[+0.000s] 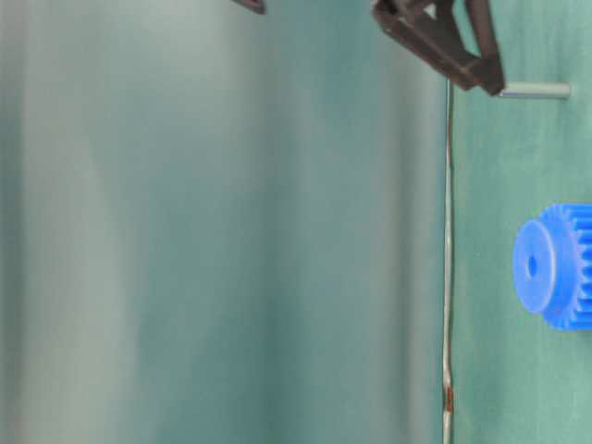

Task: Insert the shaft placed at a random location into the center hole of the medium gear at another random location.
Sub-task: 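Move the open right gripper left over the silver shaft, then lower the right gripper and close it around the silver shaft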

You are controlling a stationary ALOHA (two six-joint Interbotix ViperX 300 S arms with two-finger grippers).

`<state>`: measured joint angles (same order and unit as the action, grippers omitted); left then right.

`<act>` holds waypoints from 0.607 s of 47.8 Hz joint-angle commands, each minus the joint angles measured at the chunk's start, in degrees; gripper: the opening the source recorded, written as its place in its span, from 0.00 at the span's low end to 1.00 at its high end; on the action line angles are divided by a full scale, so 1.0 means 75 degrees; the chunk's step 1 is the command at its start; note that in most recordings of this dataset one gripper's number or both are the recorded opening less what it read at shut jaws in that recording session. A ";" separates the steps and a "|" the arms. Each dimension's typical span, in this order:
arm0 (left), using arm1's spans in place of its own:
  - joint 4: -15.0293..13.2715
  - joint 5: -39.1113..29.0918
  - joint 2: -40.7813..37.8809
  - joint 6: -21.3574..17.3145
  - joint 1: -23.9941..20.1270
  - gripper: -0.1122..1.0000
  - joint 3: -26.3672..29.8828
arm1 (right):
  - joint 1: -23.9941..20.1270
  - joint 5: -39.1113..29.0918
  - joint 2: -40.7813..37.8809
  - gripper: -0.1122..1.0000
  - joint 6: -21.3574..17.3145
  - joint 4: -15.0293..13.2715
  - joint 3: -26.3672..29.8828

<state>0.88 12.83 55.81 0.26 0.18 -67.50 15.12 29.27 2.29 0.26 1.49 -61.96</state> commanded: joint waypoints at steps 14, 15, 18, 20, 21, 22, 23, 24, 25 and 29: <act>0.0023 0.0035 -0.0070 0.0000 0.0012 0.10 0.0176 | 0.0105 0.0551 -0.0527 0.86 0.0105 0.0023 0.0176; 0.0023 0.0035 -0.0070 0.0000 0.0012 0.10 0.0164 | 0.0105 0.0551 -0.0527 0.86 0.0105 0.0023 0.0176; 0.0023 0.0035 -0.0070 0.0000 0.0012 0.10 0.0164 | 0.0105 0.0562 -0.0527 0.85 0.0105 0.0023 0.0176; 0.0023 0.0023 -0.0070 0.0000 0.0012 0.10 0.0164 | 0.0105 0.0562 -0.0527 0.84 0.0117 0.0023 0.0176; 0.0023 0.0012 -0.0070 0.0000 0.0012 0.10 0.0164 | 0.0105 0.0562 -0.0527 0.83 0.0117 0.0023 0.0176; 0.0023 0.0012 -0.0070 0.0000 0.0012 0.10 0.0164 | 0.0105 0.0562 -0.0527 0.81 0.0117 0.0023 0.0176; 0.0023 0.0000 -0.0070 0.0000 0.0012 0.10 0.0164 | 0.0105 0.0551 -0.0539 0.79 0.0117 0.0023 0.0176; 0.0023 -0.0012 -0.0070 0.0000 0.0012 0.10 0.0164 | 0.0105 0.0551 -0.0527 0.76 0.0129 0.0023 0.0176; 0.0023 -0.0012 -0.0070 0.0012 0.0012 0.10 0.0164 | 0.0105 0.0539 -0.0527 0.72 0.0141 0.0023 0.0176; 0.0023 -0.0012 -0.0070 0.0012 0.0012 0.10 0.0164 | 0.0105 0.0527 -0.0527 0.49 0.0152 0.0012 0.0176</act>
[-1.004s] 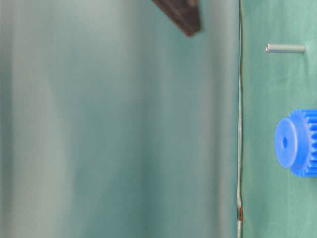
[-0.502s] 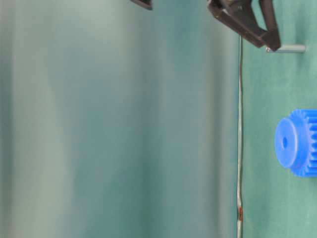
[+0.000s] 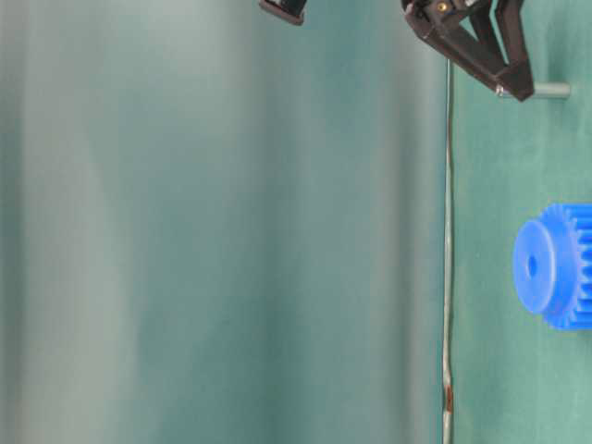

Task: Insert the shaft placed at a random location into the center hole of the medium gear at another random location.
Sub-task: 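Lower the right gripper and close it around the silver shaft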

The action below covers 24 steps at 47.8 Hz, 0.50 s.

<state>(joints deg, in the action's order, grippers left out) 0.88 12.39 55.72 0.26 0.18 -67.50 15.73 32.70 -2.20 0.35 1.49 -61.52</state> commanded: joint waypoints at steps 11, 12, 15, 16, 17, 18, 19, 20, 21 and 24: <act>0.0023 -0.0023 -0.0059 0.0000 0.0012 0.10 0.0164 | 0.0023 0.0047 0.0070 0.22 0.0164 0.0000 0.0129; 0.0023 -0.0035 -0.0059 0.0000 0.0023 0.10 0.0164 | 0.0023 0.0059 0.0070 0.22 0.0164 -0.0012 0.0129; 0.0023 -0.0047 -0.0059 0.0000 0.0012 0.10 0.0164 | 0.0023 0.0070 0.0082 0.22 0.0164 0.0000 0.0129; 0.0023 -0.0047 -0.0059 0.0000 0.0012 0.10 0.0164 | 0.0023 0.0070 0.0094 0.22 0.0164 0.0000 0.0141; 0.0023 -0.0059 -0.0059 0.0000 0.0012 0.10 0.0164 | 0.0023 0.0070 0.0117 0.22 0.0164 0.0000 0.0141; 0.0023 -0.0059 -0.0059 0.0000 0.0012 0.10 0.0164 | 0.0023 0.0047 0.0152 0.22 0.0164 0.0000 0.0141; 0.0023 -0.0059 -0.0070 0.0000 0.0012 0.10 0.0164 | 0.0023 0.0035 0.0211 0.22 0.0164 0.0000 0.0141; 0.0023 -0.0059 -0.0059 0.0000 0.0023 0.10 0.0164 | 0.0023 0.0012 0.0270 0.22 0.0164 0.0000 0.0152; 0.0023 -0.0059 -0.0059 0.0000 0.0012 0.10 0.0164 | 0.0023 0.0000 0.0352 0.22 0.0164 0.0000 0.0152; 0.0023 -0.0059 -0.0059 0.0000 0.0012 0.10 0.0164 | 0.0023 -0.0152 0.0633 0.22 0.0164 0.0000 0.0164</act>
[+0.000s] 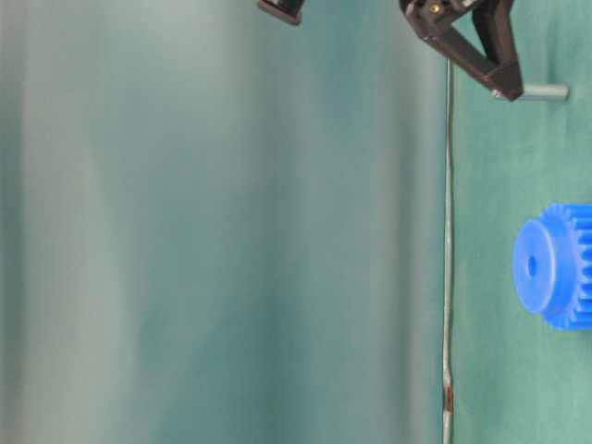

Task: Insert the shaft placed at a random location into the center hole of the medium gear at another random location.
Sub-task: 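Lower the right gripper and close it around the silver shaft, then lift the shaft and carry it left over the blue gear's hole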

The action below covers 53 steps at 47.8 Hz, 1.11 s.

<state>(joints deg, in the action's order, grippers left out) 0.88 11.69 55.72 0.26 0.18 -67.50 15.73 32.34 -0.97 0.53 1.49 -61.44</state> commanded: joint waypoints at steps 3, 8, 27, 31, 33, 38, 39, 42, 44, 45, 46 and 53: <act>0.0023 0.0035 -0.0059 0.0000 0.0012 0.10 0.0176 | 0.0023 -0.0434 0.0891 0.22 0.0141 0.0000 0.0188; 0.0023 0.0035 -0.0059 0.0000 0.0012 0.10 0.0164 | 0.0035 -0.1113 0.1512 0.22 0.0129 0.0000 0.0305; 0.0023 0.0035 -0.0070 -0.0012 0.0012 0.10 0.0176 | 0.0023 -0.2215 0.2086 0.22 0.0117 0.0000 0.0527; 0.0023 0.0035 -0.0070 -0.0012 0.0012 0.10 0.0164 | 0.0023 -0.2215 0.2051 0.22 0.0117 0.0000 0.0574; 0.0023 0.0035 -0.0070 0.0000 0.0012 0.10 0.0164 | 0.0023 -0.2215 0.2027 0.22 0.0117 0.0000 0.0598; 0.0023 0.0035 -0.0082 0.0000 0.0012 0.10 0.0164 | -0.0047 -0.2215 0.1898 0.22 0.0082 0.0000 0.0727; 0.0023 0.0035 -0.0070 0.0000 0.0012 0.10 0.0164 | -0.0059 -0.2203 0.1863 0.22 0.0082 0.0000 0.0773; 0.0023 0.0035 -0.0070 0.0000 0.0012 0.10 0.0176 | -0.0117 -0.2215 0.1734 0.22 0.0059 0.0000 0.0902; 0.0035 0.0035 -0.0082 0.0000 0.0012 0.10 0.0164 | -0.0176 -0.2203 0.1629 0.22 0.0047 0.0000 0.1020; 0.0023 0.0035 -0.0082 0.0000 0.0012 0.10 0.0176 | -0.0199 -0.2203 0.1570 0.22 0.0047 0.0000 0.1090; 0.0023 0.0035 -0.0070 0.0000 0.0012 0.10 0.0176 | -0.0258 -0.2191 0.1477 0.22 0.0047 0.0012 0.1195; 0.0035 0.0035 -0.0070 0.0012 0.0012 0.10 0.0164 | -0.0586 -0.2180 0.0926 0.22 0.0047 0.0012 0.1840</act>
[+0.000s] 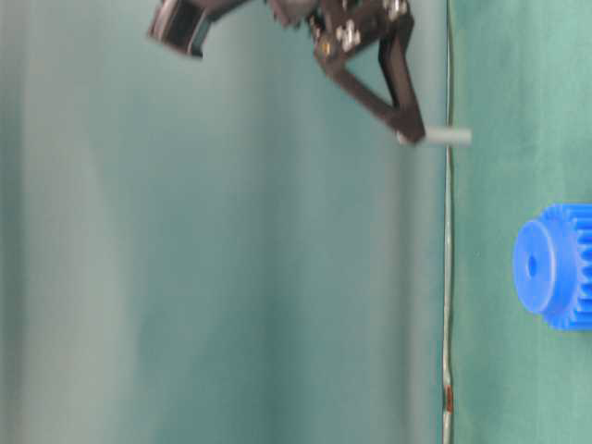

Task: Insert the shaft placed at a random location into the center hole of the medium gear at another random location.
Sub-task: 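Lift the shaft and carry it left over the blue gear's hole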

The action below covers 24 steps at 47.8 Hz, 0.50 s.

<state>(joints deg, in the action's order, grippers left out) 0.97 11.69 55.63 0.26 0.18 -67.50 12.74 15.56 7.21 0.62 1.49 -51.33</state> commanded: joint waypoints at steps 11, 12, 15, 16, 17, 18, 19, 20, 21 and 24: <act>0.0012 0.0023 -0.0070 0.0012 0.0012 0.10 0.0164 | -0.0621 -0.0082 -0.0949 0.22 0.0047 0.0000 0.1594; 0.0023 0.0012 -0.0070 0.0012 0.0012 0.10 0.0164 | -0.0645 -0.0105 -0.0984 0.22 0.0059 0.0000 0.1664; 0.0012 -0.0012 -0.0070 0.0012 0.0012 0.10 0.0164 | -0.0727 -0.0164 -0.1160 0.22 0.0059 0.0000 0.1887; 0.0012 -0.0012 -0.0070 0.0012 0.0012 0.10 0.0164 | -0.0750 -0.0176 -0.1195 0.22 0.0059 -0.0012 0.1934; 0.0012 -0.0012 -0.0070 0.0012 0.0012 0.10 0.0164 | -0.0773 -0.0187 -0.1242 0.22 0.0059 -0.0012 0.1969; 0.0012 -0.0012 -0.0070 0.0012 0.0012 0.10 0.0164 | -0.0785 -0.0187 -0.1277 0.22 0.0059 0.0000 0.2016; 0.0012 -0.0012 -0.0059 0.0012 0.0012 0.10 0.0164 | -0.0809 -0.0211 -0.1301 0.22 0.0059 0.0000 0.2051; 0.0012 -0.0012 -0.0070 0.0012 0.0012 0.10 0.0164 | -0.0820 -0.0211 -0.1324 0.22 0.0059 0.0000 0.2086; 0.0012 0.0000 -0.0070 0.0012 0.0012 0.10 0.0176 | -0.0832 -0.0223 -0.1348 0.22 0.0059 0.0000 0.2109; 0.0012 -0.0012 -0.0059 0.0012 0.0012 0.10 0.0164 | -0.0844 -0.0223 -0.1383 0.22 0.0059 0.0000 0.2145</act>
<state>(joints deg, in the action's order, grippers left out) 0.88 11.34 55.63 0.26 0.18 -67.50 6.59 13.89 -3.69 0.62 1.41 -37.44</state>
